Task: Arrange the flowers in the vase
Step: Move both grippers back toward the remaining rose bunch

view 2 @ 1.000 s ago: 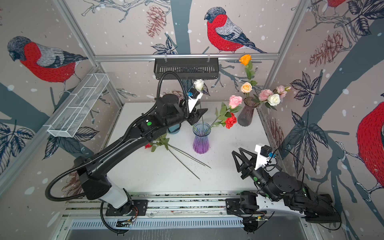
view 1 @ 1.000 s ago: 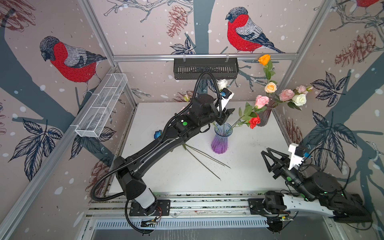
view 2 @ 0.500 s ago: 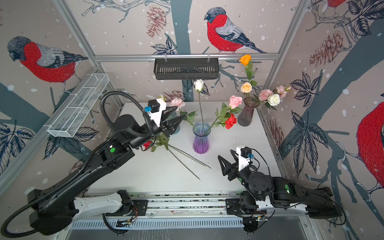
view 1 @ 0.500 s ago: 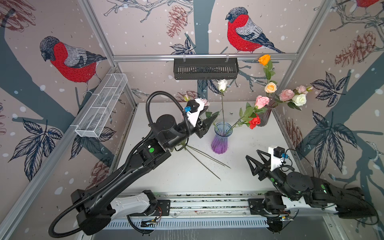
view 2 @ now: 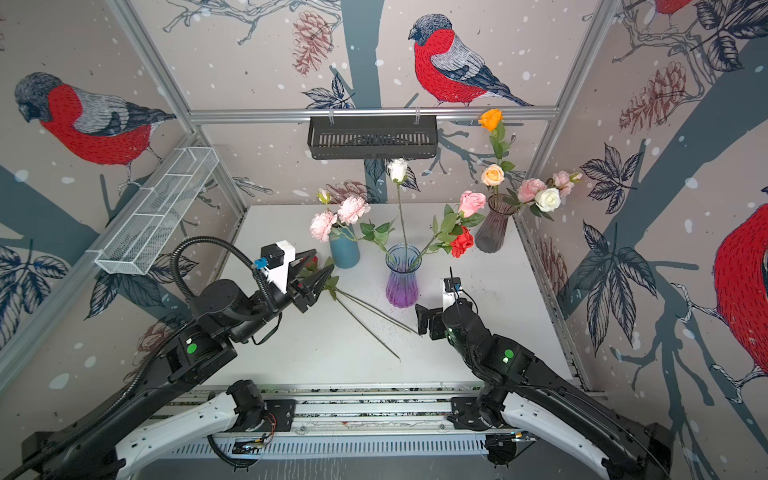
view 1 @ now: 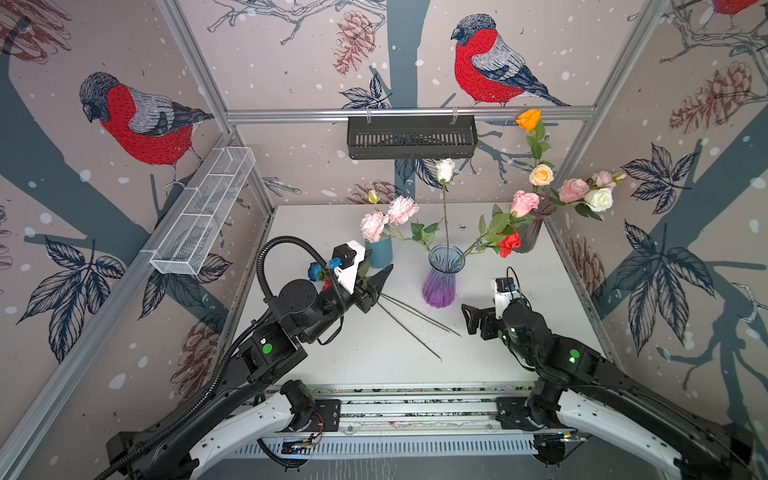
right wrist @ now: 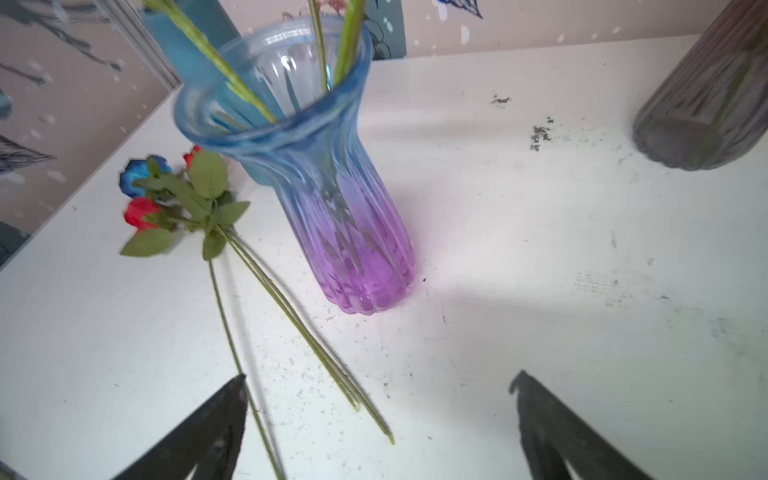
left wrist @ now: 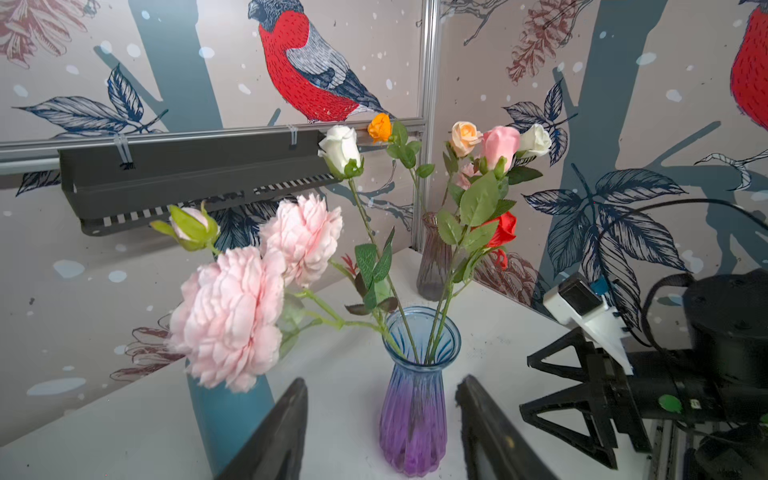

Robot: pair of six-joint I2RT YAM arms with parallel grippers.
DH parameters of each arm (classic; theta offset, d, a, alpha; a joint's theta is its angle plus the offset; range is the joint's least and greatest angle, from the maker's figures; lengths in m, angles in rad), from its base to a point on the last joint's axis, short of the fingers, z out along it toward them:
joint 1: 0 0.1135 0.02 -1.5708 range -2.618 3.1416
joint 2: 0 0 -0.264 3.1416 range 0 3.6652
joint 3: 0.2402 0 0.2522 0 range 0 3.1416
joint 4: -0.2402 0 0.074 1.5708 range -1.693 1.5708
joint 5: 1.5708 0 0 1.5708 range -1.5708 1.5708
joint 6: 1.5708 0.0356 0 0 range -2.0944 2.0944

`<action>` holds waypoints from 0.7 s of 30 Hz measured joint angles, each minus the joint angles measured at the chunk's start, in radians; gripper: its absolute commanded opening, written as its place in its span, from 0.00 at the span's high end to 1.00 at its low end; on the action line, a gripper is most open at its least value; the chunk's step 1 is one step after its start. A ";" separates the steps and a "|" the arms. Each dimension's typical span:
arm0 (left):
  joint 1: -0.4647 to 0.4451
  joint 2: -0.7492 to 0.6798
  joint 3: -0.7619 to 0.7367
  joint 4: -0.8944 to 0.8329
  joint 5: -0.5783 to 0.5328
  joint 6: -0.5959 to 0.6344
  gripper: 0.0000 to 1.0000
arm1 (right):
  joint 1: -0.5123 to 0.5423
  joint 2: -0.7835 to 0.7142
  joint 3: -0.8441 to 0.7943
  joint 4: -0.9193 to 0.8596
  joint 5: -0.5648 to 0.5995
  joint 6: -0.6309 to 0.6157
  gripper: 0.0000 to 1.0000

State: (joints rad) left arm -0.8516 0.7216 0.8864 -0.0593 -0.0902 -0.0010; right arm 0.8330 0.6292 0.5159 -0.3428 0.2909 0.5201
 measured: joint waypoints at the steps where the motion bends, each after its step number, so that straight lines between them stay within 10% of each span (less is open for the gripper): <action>1: 0.000 -0.006 -0.002 -0.026 -0.003 -0.008 0.42 | -0.030 0.003 -0.020 0.048 -0.058 -0.013 0.01; 11: 0.000 -0.243 -0.130 -0.214 0.042 -0.179 0.01 | -0.059 0.138 -0.177 0.536 -0.221 -0.295 0.00; 21: 0.000 -0.503 -0.233 -0.296 -0.050 -0.315 0.01 | -0.077 0.461 -0.171 0.958 -0.158 -0.496 0.01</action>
State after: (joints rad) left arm -0.8516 0.2184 0.6529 -0.3557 -0.1406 -0.3161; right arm 0.7555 1.0901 0.3450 0.6151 0.1333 0.0238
